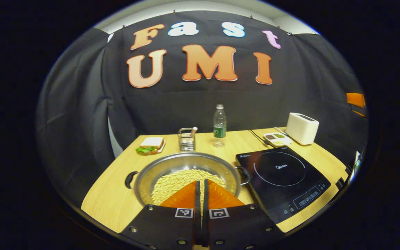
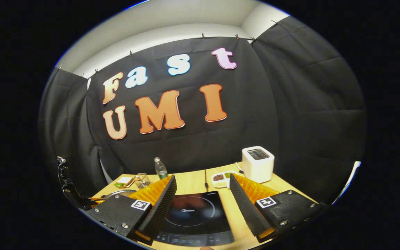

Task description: First push the handle of the pot to place it horizontally, then grasp the pot with both hands and set it on the induction cooktop.

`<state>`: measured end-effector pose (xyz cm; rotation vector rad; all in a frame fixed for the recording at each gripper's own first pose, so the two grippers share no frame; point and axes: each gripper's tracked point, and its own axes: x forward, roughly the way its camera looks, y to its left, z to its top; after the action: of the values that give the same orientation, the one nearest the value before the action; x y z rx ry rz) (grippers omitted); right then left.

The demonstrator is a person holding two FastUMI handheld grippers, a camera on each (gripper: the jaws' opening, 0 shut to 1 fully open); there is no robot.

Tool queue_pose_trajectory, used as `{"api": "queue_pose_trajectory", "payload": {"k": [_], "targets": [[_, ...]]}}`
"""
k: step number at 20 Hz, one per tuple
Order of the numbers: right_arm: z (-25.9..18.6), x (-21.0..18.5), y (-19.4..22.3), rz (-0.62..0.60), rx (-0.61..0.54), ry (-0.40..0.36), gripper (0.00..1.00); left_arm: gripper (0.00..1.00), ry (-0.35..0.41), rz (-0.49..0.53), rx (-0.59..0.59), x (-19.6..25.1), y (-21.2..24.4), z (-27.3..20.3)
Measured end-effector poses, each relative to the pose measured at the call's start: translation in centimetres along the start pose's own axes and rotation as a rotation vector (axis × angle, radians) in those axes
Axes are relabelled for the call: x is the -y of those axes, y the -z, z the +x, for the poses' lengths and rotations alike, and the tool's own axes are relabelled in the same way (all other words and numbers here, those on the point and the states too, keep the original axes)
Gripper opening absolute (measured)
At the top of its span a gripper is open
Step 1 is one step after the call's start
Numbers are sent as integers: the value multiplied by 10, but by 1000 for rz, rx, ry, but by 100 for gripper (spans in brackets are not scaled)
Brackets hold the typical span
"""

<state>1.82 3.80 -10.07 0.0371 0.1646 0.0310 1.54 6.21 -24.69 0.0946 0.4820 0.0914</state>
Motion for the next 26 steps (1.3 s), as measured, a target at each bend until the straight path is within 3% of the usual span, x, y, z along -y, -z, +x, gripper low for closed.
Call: {"api": "queue_pose_trajectory", "payload": {"k": [2, 3, 4, 6, 7, 11, 14, 15, 16, 17, 18, 21, 26], "targets": [[7, -26, 13, -34, -7, -24, 100, 2, -44, -28, 14, -33, 3, -11], [10, -39, 18, -59, -4, -29, 95, 2, -68, -41, 21, -51, 5, -17], [13, -51, 24, -87, -5, -33, 100, 2, -97, -59, 20, -68, 7, -23], [19, -77, 41, -128, -20, -60, 95, 2, -136, -98, 27, -96, 14, -32], [23, -91, 51, -133, -38, -79, 100, 2, -144, -116, 29, -107, 16, -33], [35, -132, 89, -144, -121, -134, 95, 1, -181, -143, 33, -145, 33, -32], [48, -149, 114, -164, -171, -141, 95, 5, -159, -179, 15, -152, 44, -25], [53, -153, 122, -168, -188, -141, 95, 29, -163, -178, 4, -156, 50, -23], [57, -157, 129, -172, -205, -139, 95, 26, -161, -170, -3, -160, 53, -17], [62, -160, 137, -176, -224, -135, 95, 32, -157, -165, -12, -161, 55, -13], [67, -162, 146, -177, -243, -134, 95, 32, -160, -161, -23, -164, 58, -9], [82, -169, 166, -182, -295, -133, 96, 94, -178, -112, -65, -170, 63, 4], [107, -174, 198, -174, -377, -127, 96, 94, -112, -92, -29, -166, 51, 41]]}}
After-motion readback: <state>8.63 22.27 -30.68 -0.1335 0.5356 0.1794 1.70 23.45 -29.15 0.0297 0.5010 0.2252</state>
